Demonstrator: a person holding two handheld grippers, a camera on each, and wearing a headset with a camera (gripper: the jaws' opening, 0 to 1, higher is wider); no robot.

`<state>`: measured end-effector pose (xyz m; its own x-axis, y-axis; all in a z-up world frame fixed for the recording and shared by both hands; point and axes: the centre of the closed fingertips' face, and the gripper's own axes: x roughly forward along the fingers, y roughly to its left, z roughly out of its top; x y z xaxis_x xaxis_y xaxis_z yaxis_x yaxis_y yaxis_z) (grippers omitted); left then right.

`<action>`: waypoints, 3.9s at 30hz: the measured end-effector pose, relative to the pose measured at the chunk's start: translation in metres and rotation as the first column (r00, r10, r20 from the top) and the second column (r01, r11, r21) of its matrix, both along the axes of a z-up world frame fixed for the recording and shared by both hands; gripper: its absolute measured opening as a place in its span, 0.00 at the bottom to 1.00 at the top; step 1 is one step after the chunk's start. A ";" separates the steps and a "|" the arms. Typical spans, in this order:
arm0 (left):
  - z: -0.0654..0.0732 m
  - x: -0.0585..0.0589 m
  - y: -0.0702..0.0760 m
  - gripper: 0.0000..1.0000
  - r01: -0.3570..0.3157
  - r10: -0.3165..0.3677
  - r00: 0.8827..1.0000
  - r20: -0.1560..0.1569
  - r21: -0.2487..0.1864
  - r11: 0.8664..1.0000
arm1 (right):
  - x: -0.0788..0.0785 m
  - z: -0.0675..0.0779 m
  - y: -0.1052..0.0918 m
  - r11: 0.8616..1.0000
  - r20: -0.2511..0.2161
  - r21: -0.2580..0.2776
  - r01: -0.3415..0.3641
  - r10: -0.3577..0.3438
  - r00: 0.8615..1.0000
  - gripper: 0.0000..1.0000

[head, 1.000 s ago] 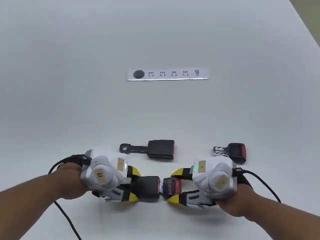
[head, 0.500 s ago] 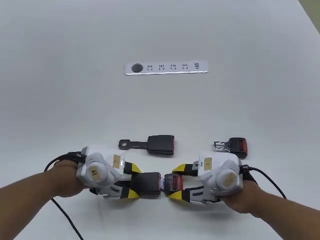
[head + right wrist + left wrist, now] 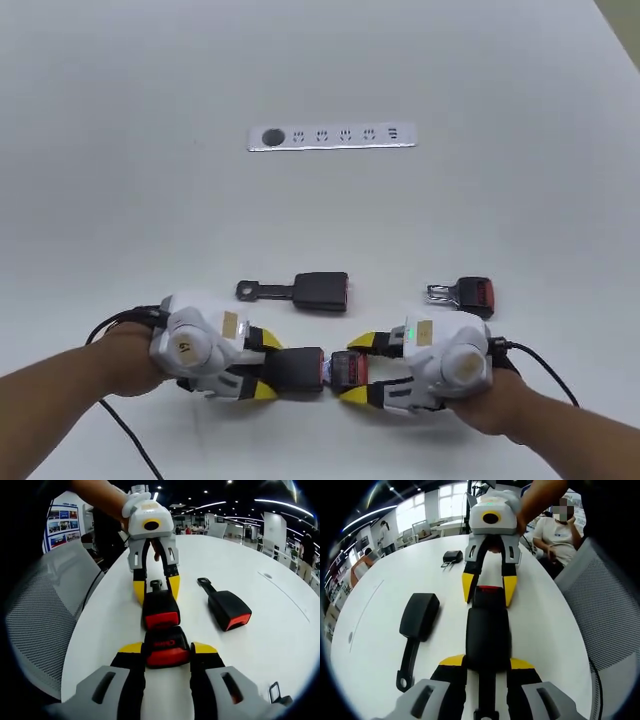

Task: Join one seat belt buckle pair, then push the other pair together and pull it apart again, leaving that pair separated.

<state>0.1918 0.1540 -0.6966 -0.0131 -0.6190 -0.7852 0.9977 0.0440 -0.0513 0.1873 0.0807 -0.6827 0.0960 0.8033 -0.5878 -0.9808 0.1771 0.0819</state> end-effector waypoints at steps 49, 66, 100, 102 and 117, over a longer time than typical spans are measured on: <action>0.048 0.005 -0.020 0.76 -0.201 0.200 0.979 -0.026 -0.033 0.979 | 0.007 0.026 -0.027 0.989 -0.009 -0.036 0.141 -0.141 0.990 0.62; 0.074 0.020 -0.030 0.85 -0.318 0.314 0.948 -0.053 -0.135 0.938 | 0.039 0.055 -0.089 0.970 0.018 -0.011 0.243 -0.243 0.970 0.66; 0.058 0.099 -0.050 0.82 -0.223 0.217 0.974 -0.065 -0.121 0.967 | 0.095 0.033 -0.156 0.967 -0.062 -0.050 0.248 -0.251 0.966 0.72; 0.056 0.099 -0.052 0.82 -0.217 0.212 0.976 -0.056 -0.113 0.970 | 0.096 0.030 -0.157 0.966 -0.073 -0.047 0.253 -0.256 0.964 0.73; 0.028 0.103 -0.051 0.74 -0.164 0.161 0.985 -0.062 -0.050 0.985 | 0.105 0.003 -0.175 0.969 -0.098 -0.094 0.229 -0.238 0.966 0.66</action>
<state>0.2947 0.1032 -0.6682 0.0473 -0.6586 -0.7510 0.9728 0.2011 -0.1151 0.2920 -0.0948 -0.6795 0.2072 0.7153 -0.6674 -0.8976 0.4103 0.1610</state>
